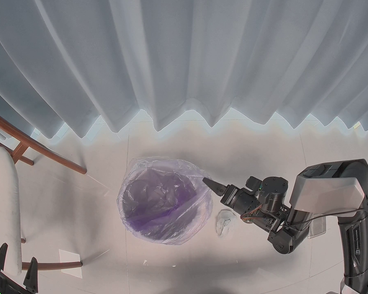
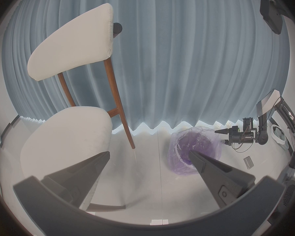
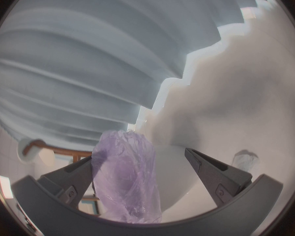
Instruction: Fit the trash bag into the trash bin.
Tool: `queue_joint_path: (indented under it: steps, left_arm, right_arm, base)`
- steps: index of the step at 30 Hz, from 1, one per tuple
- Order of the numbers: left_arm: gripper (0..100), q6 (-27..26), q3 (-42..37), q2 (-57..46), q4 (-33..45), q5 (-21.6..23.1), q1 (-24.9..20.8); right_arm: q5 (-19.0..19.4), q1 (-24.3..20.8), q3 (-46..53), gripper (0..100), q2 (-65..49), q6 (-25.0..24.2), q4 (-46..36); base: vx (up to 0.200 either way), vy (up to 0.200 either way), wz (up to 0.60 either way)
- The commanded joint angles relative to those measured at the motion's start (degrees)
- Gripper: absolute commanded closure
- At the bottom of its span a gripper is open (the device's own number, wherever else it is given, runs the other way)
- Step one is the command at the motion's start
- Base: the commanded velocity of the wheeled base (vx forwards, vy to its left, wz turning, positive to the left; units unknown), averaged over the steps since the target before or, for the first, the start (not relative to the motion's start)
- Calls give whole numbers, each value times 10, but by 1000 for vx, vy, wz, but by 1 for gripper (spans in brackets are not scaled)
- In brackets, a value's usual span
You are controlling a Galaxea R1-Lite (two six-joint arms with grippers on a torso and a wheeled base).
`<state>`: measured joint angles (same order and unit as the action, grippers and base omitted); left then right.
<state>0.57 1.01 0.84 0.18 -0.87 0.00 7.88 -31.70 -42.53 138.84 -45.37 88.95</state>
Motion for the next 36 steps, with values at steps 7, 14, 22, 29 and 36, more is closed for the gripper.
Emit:
queue_joint_path:
  steps: [7,14,22,29,36]
  left_arm:
    - [0,0,-10,-8,0,0,0]
    - [0,0,-10,-8,0,0,0]
    - [0,0,-10,-8,0,0,0]
    - [0,0,-10,-8,0,0,0]
    - [0,0,-10,-8,0,0,0]
  right_arm:
    - [78,36,-19,0,21,-151,10]
    - [155,27,-4,0,-23,-254,10]
    - [334,55,61,0,-108,-363,10]
    - [387,98,57,0,-104,-422,10]
    - [387,110,56,0,-88,-420,10]
  base:
    - [0,0,0]
    - [0,0,0]
    - [0,0,0]
    - [0,0,0]
    - [0,0,0]
